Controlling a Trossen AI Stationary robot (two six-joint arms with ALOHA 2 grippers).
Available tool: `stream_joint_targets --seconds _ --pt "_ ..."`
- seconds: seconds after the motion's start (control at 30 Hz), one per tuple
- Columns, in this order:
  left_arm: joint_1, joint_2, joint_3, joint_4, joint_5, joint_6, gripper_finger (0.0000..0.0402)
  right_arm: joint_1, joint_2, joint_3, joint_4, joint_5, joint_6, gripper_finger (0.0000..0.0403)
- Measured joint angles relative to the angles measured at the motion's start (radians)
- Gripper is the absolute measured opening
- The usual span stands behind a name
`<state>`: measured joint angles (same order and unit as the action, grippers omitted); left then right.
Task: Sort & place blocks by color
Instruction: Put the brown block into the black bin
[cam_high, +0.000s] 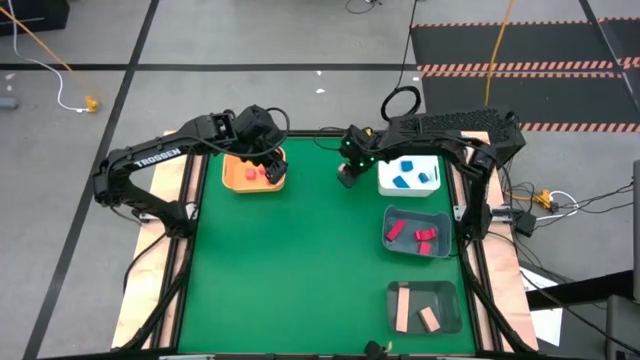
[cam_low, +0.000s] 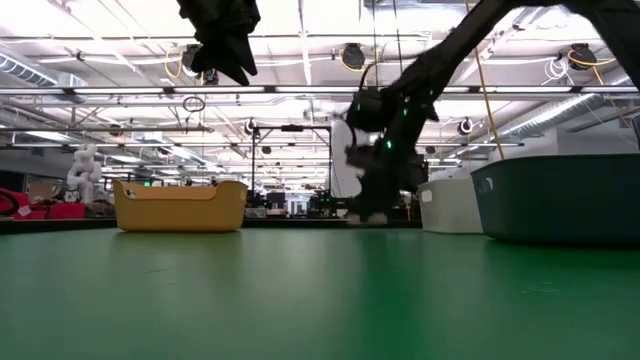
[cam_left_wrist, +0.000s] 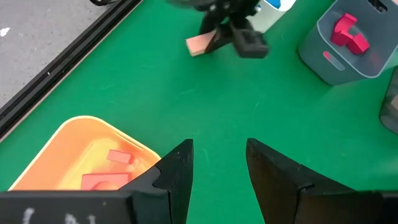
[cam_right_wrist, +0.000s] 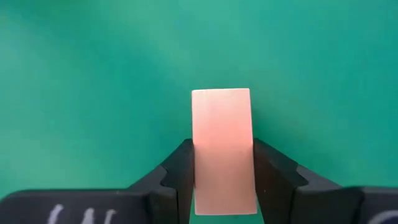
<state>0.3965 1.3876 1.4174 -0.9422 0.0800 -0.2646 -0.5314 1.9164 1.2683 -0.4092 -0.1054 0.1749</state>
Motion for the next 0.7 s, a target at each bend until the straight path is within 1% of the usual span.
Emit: stream_joint_targets --seconds 0.23,0.33,0.47,0.6,0.7 --pt "0.000 0.000 0.000 0.001 -0.003 0.031 0.0150 0.044 -0.206 0.004 -0.056 -0.003 0.003 0.0112" --pt "0.000 0.000 0.000 -0.008 -0.003 0.060 0.0149 0.090 -0.306 0.004 -0.069 -0.003 -0.011 0.0112" --pt "0.001 -0.014 0.000 -0.075 -0.004 0.108 0.0149 0.157 -0.432 0.006 -0.150 -0.003 -0.036 0.0112" --pt "0.003 -0.031 0.000 -0.134 -0.011 0.104 0.0150 0.224 -0.542 0.006 -0.242 -0.003 -0.024 0.0112" --pt "0.000 -0.048 0.001 -0.127 -0.034 0.071 0.0149 0.273 -0.606 -0.006 -0.289 0.021 0.029 0.0112"
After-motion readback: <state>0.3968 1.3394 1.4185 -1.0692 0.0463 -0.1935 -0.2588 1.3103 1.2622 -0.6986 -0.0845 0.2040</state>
